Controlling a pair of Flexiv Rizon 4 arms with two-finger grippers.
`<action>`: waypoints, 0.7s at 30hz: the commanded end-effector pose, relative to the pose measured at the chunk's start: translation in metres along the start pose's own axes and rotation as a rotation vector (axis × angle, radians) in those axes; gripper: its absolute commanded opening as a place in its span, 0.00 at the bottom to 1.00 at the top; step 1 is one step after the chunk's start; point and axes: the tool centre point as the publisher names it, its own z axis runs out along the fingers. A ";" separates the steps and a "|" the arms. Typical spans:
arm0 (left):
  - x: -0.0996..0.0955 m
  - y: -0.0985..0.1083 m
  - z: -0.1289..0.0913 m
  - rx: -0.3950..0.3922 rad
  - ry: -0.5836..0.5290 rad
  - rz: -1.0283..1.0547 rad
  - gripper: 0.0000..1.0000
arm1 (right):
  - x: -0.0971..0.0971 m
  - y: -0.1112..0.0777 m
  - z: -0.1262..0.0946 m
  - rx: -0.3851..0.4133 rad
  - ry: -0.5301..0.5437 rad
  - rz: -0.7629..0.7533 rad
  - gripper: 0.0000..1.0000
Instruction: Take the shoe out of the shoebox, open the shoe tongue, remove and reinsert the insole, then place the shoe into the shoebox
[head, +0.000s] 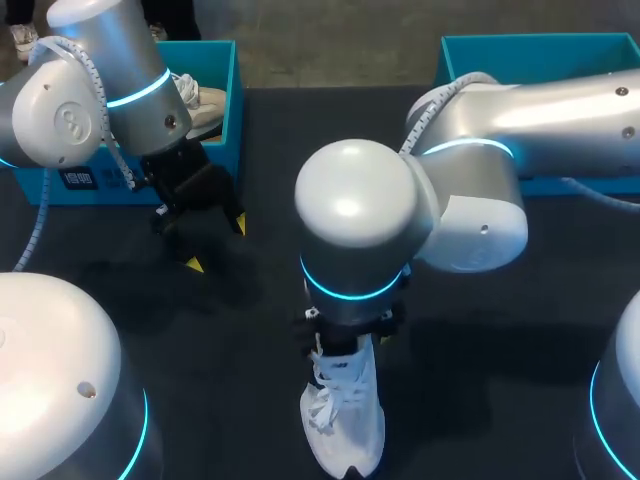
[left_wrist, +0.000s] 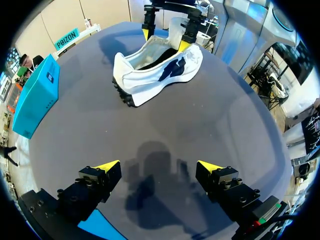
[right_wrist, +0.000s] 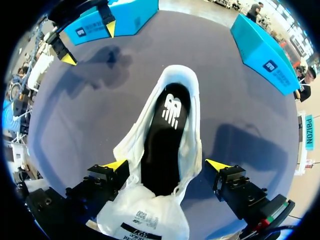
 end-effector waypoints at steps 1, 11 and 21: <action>0.000 0.000 0.000 -0.003 0.001 0.000 1.00 | 0.007 -0.007 -0.012 -0.009 -0.025 0.010 1.00; 0.000 0.000 0.000 -0.003 0.001 0.000 1.00 | 0.018 -0.017 -0.033 -0.012 -0.049 0.039 1.00; 0.000 0.000 0.000 -0.003 0.001 0.000 1.00 | 0.026 -0.033 -0.064 -0.053 -0.021 0.055 1.00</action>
